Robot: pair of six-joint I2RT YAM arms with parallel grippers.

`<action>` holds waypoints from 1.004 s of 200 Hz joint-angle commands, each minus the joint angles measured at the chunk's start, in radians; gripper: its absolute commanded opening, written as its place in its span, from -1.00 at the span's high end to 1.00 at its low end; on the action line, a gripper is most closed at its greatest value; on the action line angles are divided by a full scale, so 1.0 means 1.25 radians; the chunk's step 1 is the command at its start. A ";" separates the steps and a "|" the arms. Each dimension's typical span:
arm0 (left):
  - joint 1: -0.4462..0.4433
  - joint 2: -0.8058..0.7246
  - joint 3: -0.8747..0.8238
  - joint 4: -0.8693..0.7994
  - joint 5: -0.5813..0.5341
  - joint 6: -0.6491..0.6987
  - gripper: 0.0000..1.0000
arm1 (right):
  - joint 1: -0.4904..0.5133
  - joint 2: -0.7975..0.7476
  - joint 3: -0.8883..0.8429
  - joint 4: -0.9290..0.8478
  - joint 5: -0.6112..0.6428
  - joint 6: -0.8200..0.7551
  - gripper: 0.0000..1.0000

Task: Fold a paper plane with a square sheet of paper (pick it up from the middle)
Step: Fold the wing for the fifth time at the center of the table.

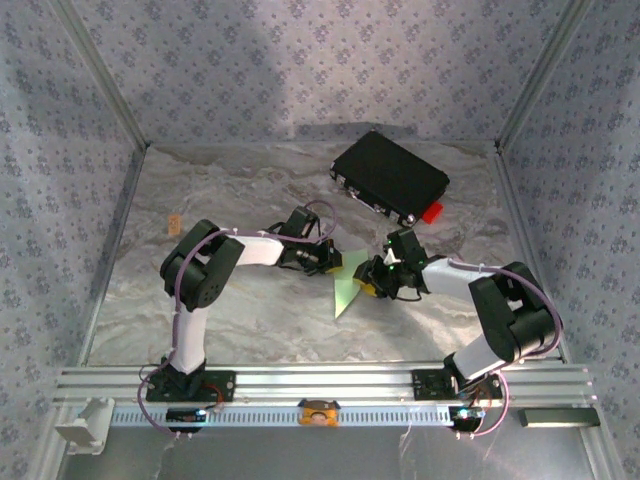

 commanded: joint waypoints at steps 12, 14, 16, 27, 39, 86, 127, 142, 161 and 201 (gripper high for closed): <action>0.000 0.000 -0.015 -0.033 -0.006 -0.001 0.87 | -0.010 -0.021 0.013 -0.001 0.008 -0.049 0.17; 0.000 0.000 -0.014 -0.033 -0.006 -0.001 0.87 | -0.011 -0.020 0.013 0.000 0.006 -0.052 0.17; 0.000 0.000 -0.014 -0.032 -0.005 -0.001 0.87 | -0.012 -0.020 0.013 0.002 0.004 -0.054 0.16; 0.000 0.001 -0.013 -0.033 -0.005 -0.002 0.87 | -0.019 -0.018 0.012 0.013 -0.007 -0.072 0.15; 0.000 0.000 -0.013 -0.032 -0.005 -0.002 0.87 | -0.027 -0.016 0.017 0.022 -0.016 -0.094 0.14; 0.000 -0.004 -0.015 -0.036 -0.005 0.002 0.87 | -0.059 0.002 0.044 0.036 -0.056 -0.176 0.05; 0.000 -0.009 -0.018 -0.035 -0.006 0.000 0.87 | -0.076 0.043 0.061 0.044 -0.095 -0.212 0.03; 0.000 -0.012 -0.019 -0.031 -0.006 -0.001 0.87 | -0.079 0.057 0.058 0.066 -0.117 -0.212 0.06; 0.000 -0.011 -0.018 -0.030 -0.004 -0.001 0.86 | -0.080 0.072 0.061 0.075 -0.137 -0.217 0.08; 0.000 -0.011 -0.015 -0.033 -0.003 0.002 0.86 | -0.083 0.082 0.056 0.087 -0.142 -0.219 0.14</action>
